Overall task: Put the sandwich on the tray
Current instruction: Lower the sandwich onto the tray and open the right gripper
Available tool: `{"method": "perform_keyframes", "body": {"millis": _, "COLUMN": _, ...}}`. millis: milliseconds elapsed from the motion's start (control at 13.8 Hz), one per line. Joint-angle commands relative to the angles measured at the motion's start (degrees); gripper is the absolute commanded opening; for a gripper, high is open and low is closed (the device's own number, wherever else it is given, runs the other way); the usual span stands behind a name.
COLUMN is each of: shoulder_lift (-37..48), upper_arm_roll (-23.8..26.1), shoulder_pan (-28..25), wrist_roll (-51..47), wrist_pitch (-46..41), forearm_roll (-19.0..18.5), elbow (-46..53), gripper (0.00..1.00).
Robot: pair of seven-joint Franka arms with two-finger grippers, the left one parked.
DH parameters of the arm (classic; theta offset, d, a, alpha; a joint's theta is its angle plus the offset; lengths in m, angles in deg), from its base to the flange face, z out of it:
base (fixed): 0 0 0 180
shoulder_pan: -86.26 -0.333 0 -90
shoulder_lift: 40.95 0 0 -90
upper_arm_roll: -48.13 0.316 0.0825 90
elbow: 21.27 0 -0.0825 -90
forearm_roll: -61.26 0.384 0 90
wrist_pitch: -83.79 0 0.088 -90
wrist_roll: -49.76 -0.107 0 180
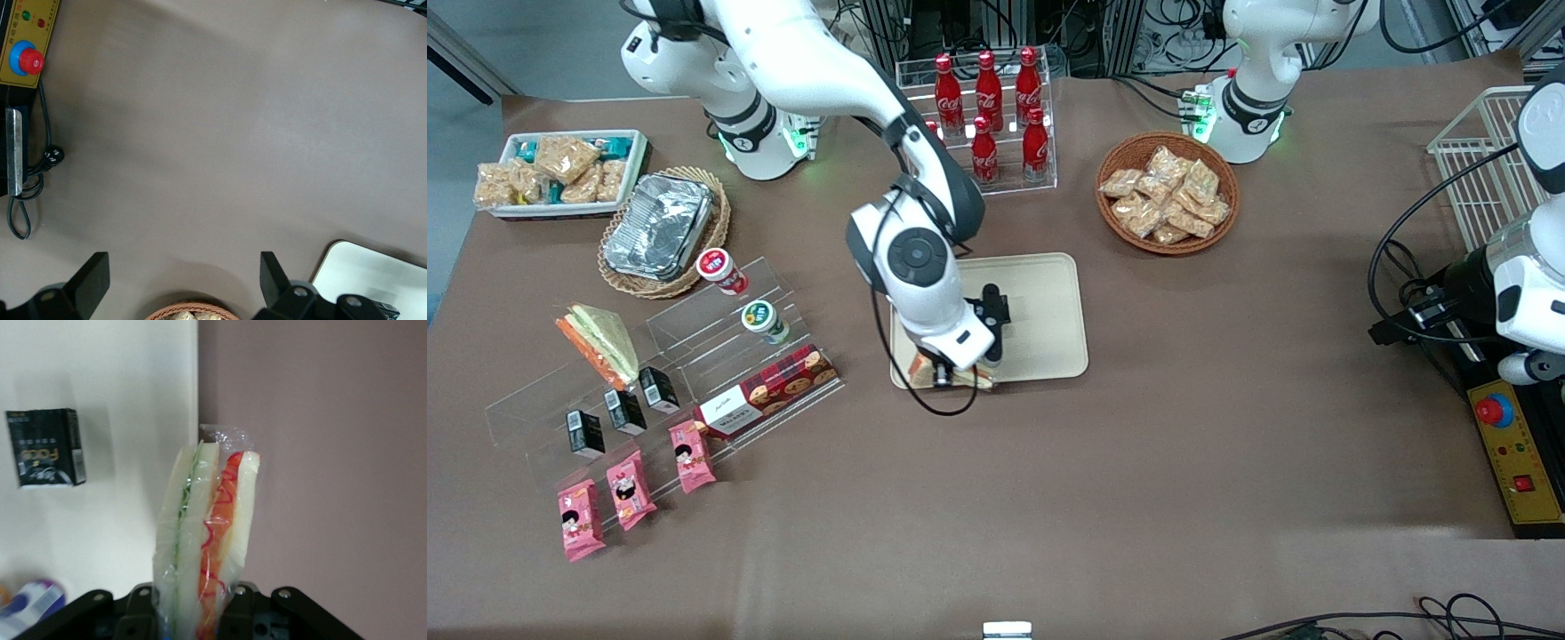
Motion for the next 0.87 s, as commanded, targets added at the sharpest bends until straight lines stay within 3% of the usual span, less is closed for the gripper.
{"method": "perform_keyframes", "body": {"millis": 0, "shoulder_lift": -1.1, "upper_arm_roll": 1.9, "shoulder_pan": 0.5, "wrist_roll": 5.1, "wrist_pitch": 3.2, "forearm_roll": 1.2, "elbow": -1.1, "gripper": 0.00}}
{"method": "perform_keyframes", "body": {"millis": 798, "shoulder_lift": -3.9, "upper_arm_roll": 2.6, "shoulder_pan": -0.9, "wrist_roll": 7.4, "wrist_pitch": 4.7, "forearm_roll": 2.8, "elbow": -5.2, "gripper": 0.00}}
